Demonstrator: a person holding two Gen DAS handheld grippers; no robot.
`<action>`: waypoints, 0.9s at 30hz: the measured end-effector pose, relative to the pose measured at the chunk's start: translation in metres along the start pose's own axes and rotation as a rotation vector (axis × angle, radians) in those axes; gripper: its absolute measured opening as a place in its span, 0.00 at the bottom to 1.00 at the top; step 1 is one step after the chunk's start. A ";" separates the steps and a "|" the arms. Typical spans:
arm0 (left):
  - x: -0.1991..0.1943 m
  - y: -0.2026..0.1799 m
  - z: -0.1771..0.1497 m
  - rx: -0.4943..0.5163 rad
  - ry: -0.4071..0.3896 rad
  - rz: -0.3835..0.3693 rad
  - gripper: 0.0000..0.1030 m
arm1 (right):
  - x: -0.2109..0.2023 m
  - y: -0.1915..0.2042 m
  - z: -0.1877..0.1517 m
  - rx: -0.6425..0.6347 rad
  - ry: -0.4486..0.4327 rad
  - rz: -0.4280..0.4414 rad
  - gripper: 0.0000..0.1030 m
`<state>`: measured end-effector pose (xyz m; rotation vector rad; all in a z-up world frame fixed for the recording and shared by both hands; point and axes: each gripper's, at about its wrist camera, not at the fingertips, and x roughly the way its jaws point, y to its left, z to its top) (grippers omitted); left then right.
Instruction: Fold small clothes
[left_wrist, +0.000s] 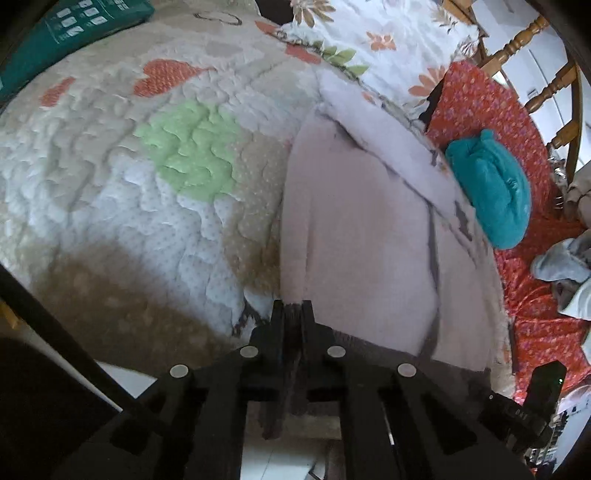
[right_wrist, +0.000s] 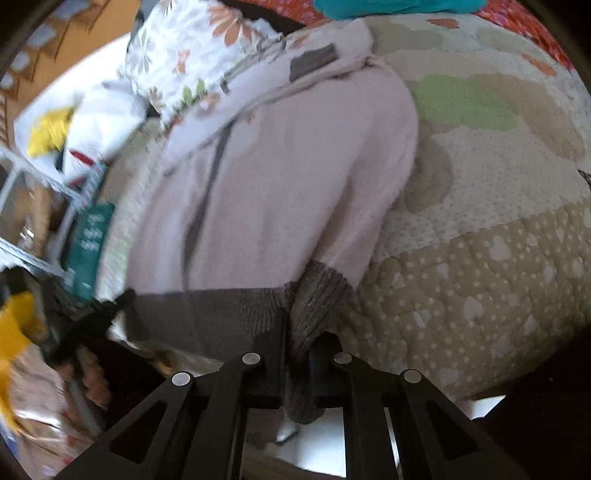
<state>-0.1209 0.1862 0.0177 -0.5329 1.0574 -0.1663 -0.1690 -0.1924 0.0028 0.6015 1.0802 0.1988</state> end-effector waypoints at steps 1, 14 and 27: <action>-0.009 -0.002 -0.004 0.002 -0.005 -0.010 0.06 | -0.008 -0.001 0.000 0.008 0.004 0.031 0.09; -0.034 -0.020 -0.013 0.040 -0.029 0.031 0.05 | -0.036 -0.003 -0.008 -0.052 0.067 0.010 0.09; 0.041 0.005 -0.009 0.020 0.051 0.195 0.68 | 0.003 -0.020 0.006 -0.069 0.111 -0.189 0.57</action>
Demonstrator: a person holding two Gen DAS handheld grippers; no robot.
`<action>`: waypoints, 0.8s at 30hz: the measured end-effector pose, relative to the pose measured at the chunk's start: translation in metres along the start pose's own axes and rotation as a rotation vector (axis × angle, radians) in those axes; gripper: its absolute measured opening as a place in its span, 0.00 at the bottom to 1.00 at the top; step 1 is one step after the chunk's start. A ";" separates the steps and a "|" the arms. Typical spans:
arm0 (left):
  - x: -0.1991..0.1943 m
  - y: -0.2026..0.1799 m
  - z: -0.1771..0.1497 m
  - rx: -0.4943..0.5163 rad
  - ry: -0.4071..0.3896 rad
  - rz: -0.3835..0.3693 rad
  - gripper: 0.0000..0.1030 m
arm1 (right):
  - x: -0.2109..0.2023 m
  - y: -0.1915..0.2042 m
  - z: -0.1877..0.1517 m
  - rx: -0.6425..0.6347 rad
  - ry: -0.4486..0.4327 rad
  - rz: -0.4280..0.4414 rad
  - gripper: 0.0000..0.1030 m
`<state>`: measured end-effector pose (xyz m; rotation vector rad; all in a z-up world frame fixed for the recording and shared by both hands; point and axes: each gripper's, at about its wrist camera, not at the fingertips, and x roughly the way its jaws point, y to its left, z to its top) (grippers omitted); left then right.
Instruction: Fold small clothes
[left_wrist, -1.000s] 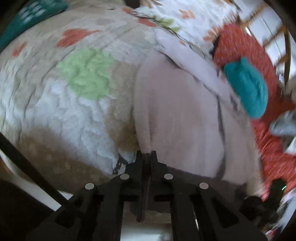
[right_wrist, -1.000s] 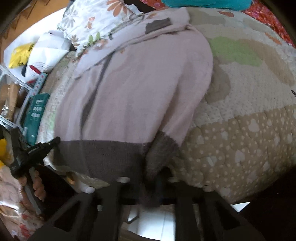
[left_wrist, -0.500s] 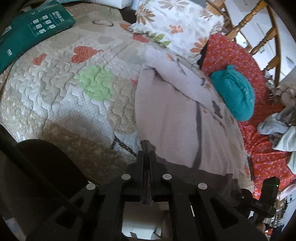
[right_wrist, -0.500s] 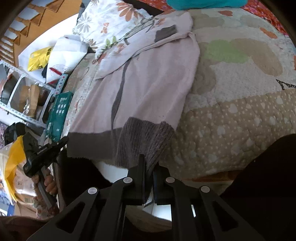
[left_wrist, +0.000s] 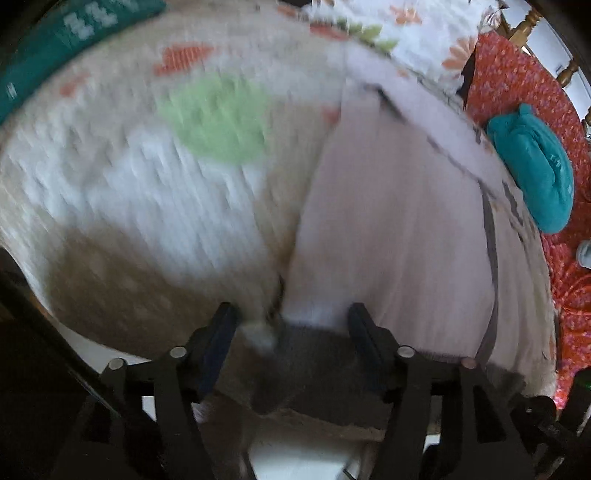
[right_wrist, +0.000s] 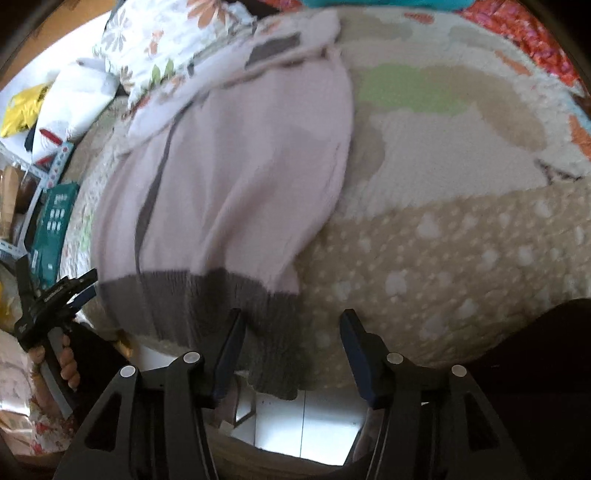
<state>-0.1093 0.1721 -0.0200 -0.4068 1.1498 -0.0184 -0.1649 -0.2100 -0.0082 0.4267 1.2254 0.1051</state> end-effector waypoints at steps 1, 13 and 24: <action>0.002 0.000 -0.005 -0.002 -0.020 -0.002 0.73 | 0.004 0.003 -0.001 -0.013 0.008 -0.005 0.59; -0.027 -0.002 -0.004 -0.009 0.047 -0.191 0.06 | -0.009 0.015 0.003 -0.072 -0.012 0.097 0.07; -0.085 -0.038 0.073 -0.044 -0.146 -0.300 0.06 | -0.079 0.038 0.073 -0.053 -0.165 0.303 0.07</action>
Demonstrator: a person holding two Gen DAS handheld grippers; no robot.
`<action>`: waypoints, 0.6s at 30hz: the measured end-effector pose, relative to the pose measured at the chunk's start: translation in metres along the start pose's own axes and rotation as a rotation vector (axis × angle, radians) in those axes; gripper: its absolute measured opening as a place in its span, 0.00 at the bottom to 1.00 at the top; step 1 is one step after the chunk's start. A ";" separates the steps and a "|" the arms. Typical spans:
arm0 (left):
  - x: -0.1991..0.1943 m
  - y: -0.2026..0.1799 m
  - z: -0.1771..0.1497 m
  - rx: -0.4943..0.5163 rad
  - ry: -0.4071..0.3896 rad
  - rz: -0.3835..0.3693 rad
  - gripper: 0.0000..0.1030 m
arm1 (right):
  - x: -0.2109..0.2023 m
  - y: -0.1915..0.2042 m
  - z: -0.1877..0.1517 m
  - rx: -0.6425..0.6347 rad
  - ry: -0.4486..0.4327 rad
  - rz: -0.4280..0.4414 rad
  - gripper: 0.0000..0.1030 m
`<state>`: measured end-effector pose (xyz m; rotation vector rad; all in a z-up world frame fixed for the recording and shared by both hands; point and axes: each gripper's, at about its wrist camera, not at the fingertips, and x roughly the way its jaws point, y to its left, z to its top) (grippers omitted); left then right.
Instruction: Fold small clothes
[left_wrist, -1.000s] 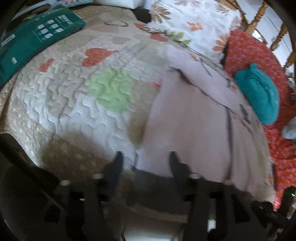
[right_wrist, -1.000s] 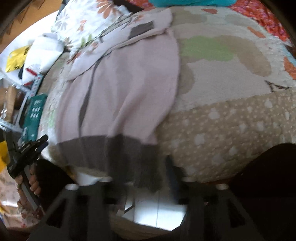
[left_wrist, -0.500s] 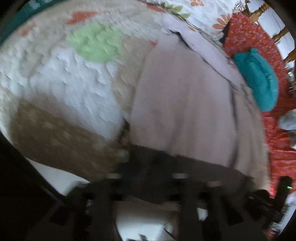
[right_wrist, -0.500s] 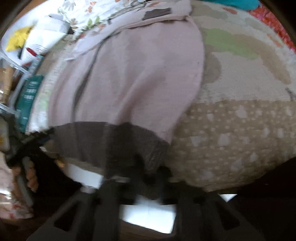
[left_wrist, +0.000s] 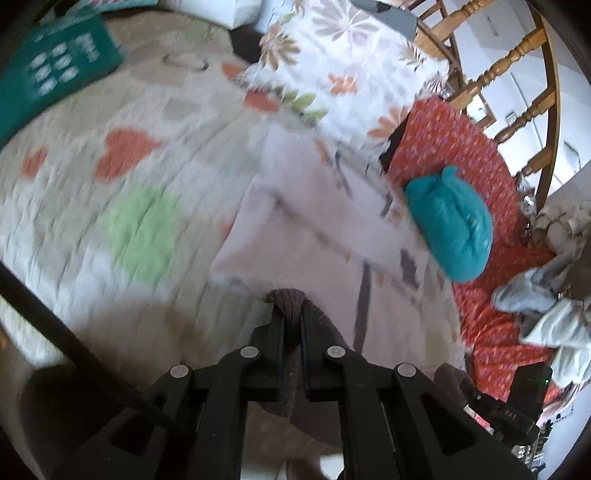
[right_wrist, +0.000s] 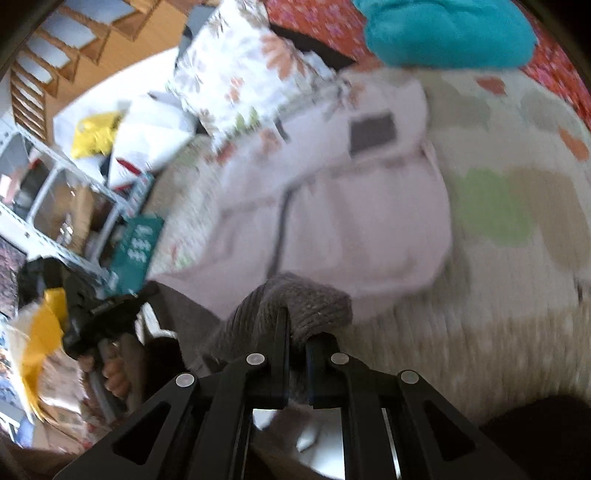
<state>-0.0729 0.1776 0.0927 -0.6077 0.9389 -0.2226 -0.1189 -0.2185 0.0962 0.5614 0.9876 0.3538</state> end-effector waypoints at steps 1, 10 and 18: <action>0.005 -0.006 0.012 -0.005 -0.011 -0.006 0.06 | 0.000 0.002 0.016 0.005 -0.017 0.009 0.07; 0.109 -0.041 0.126 0.026 -0.055 0.083 0.06 | 0.059 -0.018 0.162 0.067 -0.139 -0.090 0.07; 0.218 -0.035 0.200 0.039 0.082 0.172 0.07 | 0.147 -0.083 0.239 0.133 -0.077 -0.330 0.08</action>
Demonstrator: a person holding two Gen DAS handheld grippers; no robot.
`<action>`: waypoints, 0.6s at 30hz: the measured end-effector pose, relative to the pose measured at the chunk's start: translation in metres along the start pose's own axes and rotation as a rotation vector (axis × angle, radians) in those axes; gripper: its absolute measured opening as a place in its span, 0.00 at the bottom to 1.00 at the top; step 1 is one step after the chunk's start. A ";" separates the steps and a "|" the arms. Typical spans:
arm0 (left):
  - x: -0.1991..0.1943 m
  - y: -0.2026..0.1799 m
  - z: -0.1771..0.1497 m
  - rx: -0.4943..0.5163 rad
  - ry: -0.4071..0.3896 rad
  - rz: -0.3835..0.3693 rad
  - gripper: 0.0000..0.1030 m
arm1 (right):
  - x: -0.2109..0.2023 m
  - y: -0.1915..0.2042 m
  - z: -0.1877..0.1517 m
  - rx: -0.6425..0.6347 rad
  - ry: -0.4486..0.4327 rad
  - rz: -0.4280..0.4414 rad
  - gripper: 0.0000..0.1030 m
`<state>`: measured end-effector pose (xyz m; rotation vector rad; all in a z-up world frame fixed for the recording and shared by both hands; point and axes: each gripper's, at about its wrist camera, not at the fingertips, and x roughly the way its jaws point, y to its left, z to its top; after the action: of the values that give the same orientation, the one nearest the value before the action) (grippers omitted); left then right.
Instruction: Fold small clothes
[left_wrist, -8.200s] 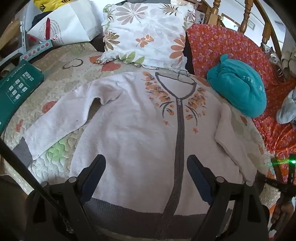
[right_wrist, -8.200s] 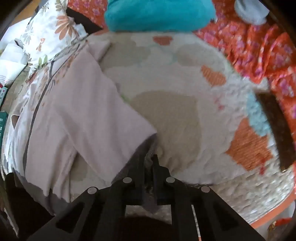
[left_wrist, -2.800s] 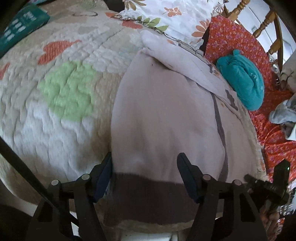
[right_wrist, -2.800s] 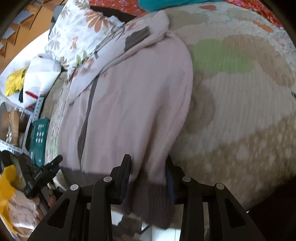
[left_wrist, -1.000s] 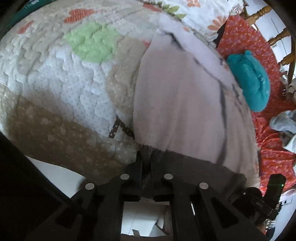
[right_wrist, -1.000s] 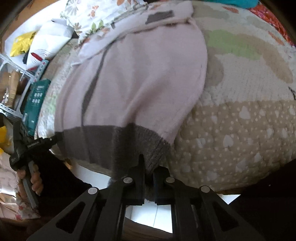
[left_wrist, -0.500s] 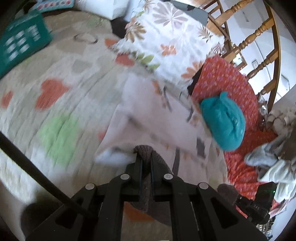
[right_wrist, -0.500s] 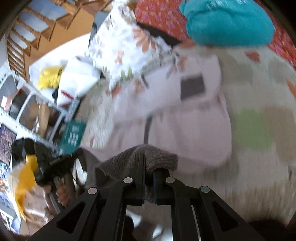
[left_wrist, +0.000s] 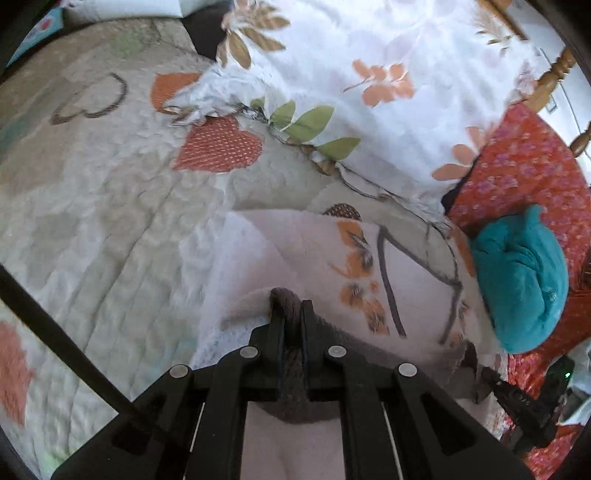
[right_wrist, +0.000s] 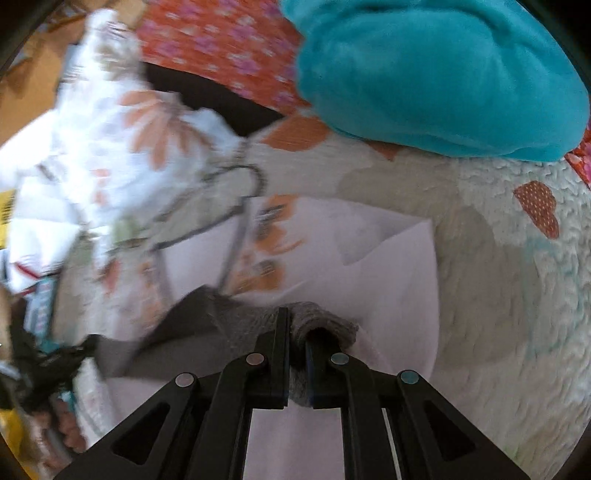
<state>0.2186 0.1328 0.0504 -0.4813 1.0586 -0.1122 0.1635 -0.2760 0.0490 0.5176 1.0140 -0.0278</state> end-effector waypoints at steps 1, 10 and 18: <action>0.007 0.001 0.007 -0.014 0.014 -0.021 0.08 | 0.008 -0.004 0.005 0.008 0.003 0.000 0.08; -0.004 0.026 0.027 -0.146 -0.066 -0.103 0.63 | -0.015 -0.009 0.014 -0.017 -0.095 0.035 0.49; -0.040 0.046 -0.021 -0.038 -0.055 0.055 0.64 | -0.039 0.024 -0.029 -0.200 -0.067 0.020 0.49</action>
<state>0.1740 0.1795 0.0549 -0.4866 1.0209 -0.0306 0.1253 -0.2509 0.0782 0.3420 0.9339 0.0731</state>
